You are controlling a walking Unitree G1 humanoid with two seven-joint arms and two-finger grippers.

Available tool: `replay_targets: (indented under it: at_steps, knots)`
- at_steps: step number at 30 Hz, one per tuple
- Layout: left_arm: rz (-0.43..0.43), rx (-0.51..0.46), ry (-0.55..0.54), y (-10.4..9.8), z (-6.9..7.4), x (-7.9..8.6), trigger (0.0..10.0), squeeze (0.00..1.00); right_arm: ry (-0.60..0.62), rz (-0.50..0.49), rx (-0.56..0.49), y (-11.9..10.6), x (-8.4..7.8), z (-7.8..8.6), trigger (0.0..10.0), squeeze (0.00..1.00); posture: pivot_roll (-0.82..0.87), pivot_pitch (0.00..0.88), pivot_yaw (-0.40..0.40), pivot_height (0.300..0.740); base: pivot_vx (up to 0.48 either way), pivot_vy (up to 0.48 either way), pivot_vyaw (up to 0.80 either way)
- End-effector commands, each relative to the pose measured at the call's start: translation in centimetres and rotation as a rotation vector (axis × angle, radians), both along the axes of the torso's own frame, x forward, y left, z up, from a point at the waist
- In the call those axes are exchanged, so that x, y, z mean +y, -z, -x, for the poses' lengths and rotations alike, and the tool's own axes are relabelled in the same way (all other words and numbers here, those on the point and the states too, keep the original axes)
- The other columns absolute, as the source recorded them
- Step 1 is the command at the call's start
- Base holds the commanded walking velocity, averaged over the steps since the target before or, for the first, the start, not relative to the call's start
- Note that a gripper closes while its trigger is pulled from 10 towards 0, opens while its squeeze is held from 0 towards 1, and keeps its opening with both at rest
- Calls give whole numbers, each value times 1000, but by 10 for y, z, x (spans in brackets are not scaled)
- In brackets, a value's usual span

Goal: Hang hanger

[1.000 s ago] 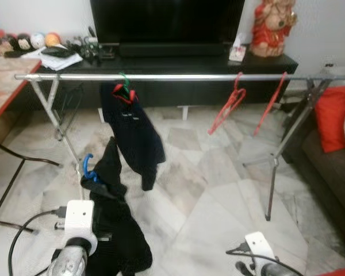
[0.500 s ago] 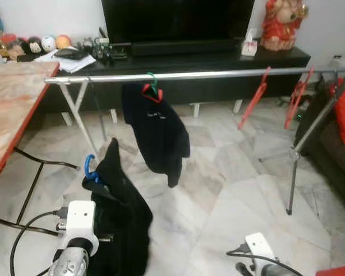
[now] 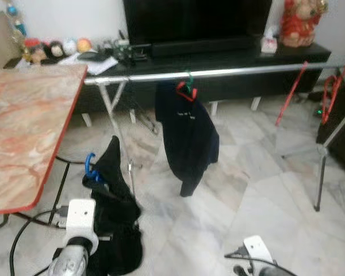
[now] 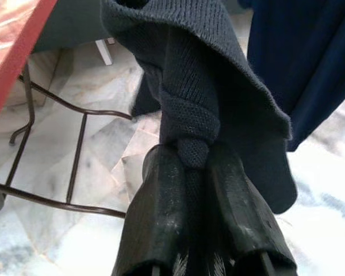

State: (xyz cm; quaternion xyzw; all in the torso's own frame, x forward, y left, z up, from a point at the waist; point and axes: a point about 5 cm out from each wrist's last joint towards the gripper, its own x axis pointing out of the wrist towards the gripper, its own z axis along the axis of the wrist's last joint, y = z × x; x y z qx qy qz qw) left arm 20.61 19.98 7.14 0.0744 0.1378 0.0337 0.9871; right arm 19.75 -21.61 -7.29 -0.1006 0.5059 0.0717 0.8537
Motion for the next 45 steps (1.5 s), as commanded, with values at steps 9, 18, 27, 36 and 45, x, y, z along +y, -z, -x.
replay_targets:
  at_steps: [9, 18, 27, 36, 45]
  knots:
    - [1, -72, 29, -13, -5, -5, 10000, 0, 19, -2, -3, 0, -2, 1, 10000, 0, -64, 0, 18, 740, 0, 0, 0]
    - [1, -73, 29, -13, -5, -5, 10000, 0, 21, -2, -3, 0, -2, 1, 10000, 0, -63, 0, 17, 740, 0, 0, 0]
    - [-3, -97, 16, -19, -11, -1, 10000, 0, 27, -7, -9, 0, 0, -1, 10000, 0, -50, 0, 17, 740, 0, 0, 0]
    - [-4, -108, 0, -22, -12, 2, 10000, 0, 28, -8, -10, -1, -1, -1, 10000, 0, -43, 0, 11, 740, -27, 0, 0]
    - [-2, -99, -7, -20, -9, 2, 10000, 0, 31, -5, -8, -1, -2, 0, 10000, 0, -48, 0, 10, 740, -264, 0, 0]
